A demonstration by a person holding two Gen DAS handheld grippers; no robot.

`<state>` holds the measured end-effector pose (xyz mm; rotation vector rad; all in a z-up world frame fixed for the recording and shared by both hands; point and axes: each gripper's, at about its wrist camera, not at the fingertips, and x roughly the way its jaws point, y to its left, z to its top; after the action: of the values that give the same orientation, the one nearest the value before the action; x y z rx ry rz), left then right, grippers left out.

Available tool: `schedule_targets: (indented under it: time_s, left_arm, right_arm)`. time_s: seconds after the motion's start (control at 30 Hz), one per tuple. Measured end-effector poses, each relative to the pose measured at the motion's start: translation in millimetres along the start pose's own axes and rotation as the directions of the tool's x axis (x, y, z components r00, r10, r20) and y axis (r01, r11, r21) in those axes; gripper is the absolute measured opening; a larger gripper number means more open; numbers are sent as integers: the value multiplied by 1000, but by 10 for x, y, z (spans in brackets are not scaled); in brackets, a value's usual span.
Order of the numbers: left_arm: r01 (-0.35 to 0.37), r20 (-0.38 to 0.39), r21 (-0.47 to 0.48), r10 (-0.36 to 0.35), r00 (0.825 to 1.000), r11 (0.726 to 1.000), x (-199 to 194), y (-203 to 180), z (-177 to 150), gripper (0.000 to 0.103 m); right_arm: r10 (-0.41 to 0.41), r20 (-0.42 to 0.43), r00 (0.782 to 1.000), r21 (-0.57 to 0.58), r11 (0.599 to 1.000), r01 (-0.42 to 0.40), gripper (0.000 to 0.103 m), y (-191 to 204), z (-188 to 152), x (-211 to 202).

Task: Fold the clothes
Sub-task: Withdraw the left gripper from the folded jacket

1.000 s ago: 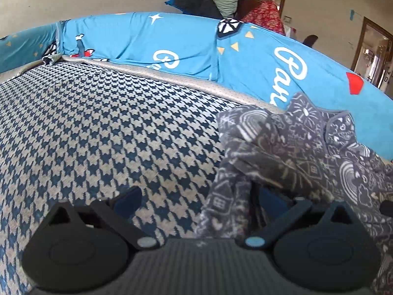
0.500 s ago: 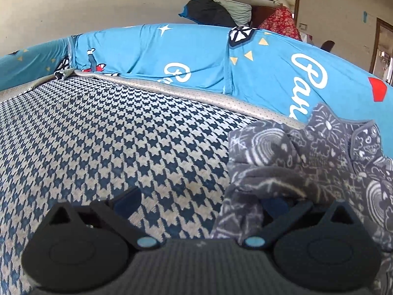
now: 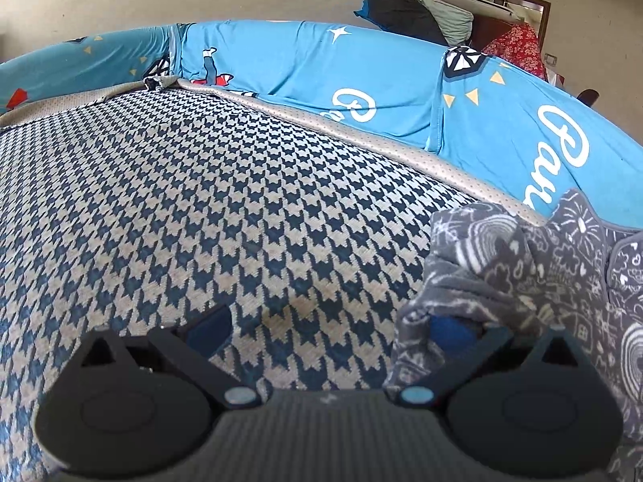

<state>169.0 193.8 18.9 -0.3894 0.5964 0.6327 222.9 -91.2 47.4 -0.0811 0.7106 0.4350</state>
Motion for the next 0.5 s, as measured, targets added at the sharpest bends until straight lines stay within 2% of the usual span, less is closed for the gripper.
schedule_targets:
  time_s: [0.13,0.33,0.4,0.5]
  left_arm:
    - [-34,-31,-28,33,999,999,-68,61,-21,103]
    - [-82,21,-16,82,996,997,-314,115,31,103]
    - [-69,78,-2,69,995,998,-441,51,74,103]
    - [5,106,8,-6,994,1000,-524,-85,152,103]
  right_arm:
    - [-7,2,1000,-17,1000,7,46,20,-11,15]
    - [-5,4,1000,-5,1000,5,47,42,-2,-14]
    - [-2,12,1000,2,1000,2,47,47,-4,-42]
    - [8,33,999,5,1000,-9,47,56,-8,-93]
